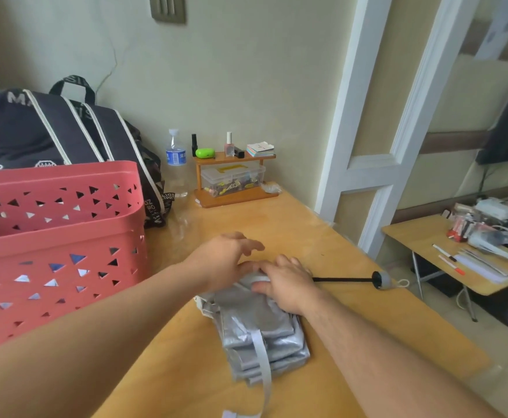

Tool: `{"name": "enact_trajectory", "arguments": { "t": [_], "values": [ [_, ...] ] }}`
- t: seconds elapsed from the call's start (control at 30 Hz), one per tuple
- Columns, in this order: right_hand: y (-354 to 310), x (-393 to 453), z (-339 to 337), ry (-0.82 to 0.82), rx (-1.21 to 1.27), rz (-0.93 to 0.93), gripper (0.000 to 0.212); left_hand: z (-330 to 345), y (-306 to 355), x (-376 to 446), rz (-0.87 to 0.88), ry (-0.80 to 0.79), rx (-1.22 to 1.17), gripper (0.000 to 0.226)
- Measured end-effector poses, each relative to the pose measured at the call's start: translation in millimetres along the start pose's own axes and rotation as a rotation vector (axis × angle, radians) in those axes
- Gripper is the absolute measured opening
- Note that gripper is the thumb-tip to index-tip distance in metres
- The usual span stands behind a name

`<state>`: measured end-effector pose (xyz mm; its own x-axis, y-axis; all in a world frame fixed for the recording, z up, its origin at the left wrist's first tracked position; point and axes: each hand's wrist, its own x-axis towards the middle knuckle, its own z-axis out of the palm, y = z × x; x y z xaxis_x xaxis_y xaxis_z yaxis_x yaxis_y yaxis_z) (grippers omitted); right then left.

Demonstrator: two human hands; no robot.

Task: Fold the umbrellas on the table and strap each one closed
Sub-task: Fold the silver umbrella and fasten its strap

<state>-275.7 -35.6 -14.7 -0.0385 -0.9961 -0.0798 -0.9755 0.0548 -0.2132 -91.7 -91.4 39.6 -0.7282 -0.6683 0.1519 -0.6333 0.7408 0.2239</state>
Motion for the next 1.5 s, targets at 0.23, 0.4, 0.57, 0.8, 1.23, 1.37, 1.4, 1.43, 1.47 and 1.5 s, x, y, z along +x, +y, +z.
{"name": "enact_trajectory", "arguments": {
  "t": [0.23,0.4,0.57,0.8,1.23,1.37,1.4,1.43,1.47,1.5],
  "values": [
    [2.2,2.5,1.3,0.020,0.000,0.019,0.058,23.1,-22.8,13.1,-0.175,-0.341,0.173,0.057],
    [4.1,4.9,1.4,0.031,0.005,0.017,0.064,23.6,-15.2,16.6,-0.235,-0.398,0.185,0.056],
    [9.1,3.5,-4.8,-0.045,-0.027,-0.001,0.076,22.1,-10.0,19.6,-0.259,-0.483,0.172,0.050],
    [3.7,-12.7,-7.3,0.021,-0.145,-0.051,0.072,24.7,-5.8,11.0,-0.196,-0.428,0.327,0.049],
    [-27.3,-84.8,-84.7,0.309,-0.351,-0.163,0.059,-51.1,50.7,-43.9,-0.180,-0.138,0.430,0.043],
    [-44.9,-120.1,-113.4,0.331,-0.398,-0.176,0.070,-83.6,69.4,-67.9,-0.157,-0.131,0.422,0.052],
    [-49.8,-128.6,-117.2,0.324,-0.402,-0.173,0.070,-91.1,71.6,-75.2,-0.156,-0.136,0.417,0.056],
    [-55.2,-136.9,-120.3,0.322,-0.402,-0.169,0.070,-98.5,73.5,-83.3,-0.154,-0.142,0.417,0.059],
    [-60.2,-144.9,-122.8,0.323,-0.401,-0.166,0.070,-105.3,75.5,-91.8,-0.151,-0.145,0.418,0.061],
    [-65.4,-153.3,-125.5,0.330,-0.401,-0.167,0.068,-111.5,77.6,-100.6,-0.147,-0.143,0.420,0.063]
  ]
}}
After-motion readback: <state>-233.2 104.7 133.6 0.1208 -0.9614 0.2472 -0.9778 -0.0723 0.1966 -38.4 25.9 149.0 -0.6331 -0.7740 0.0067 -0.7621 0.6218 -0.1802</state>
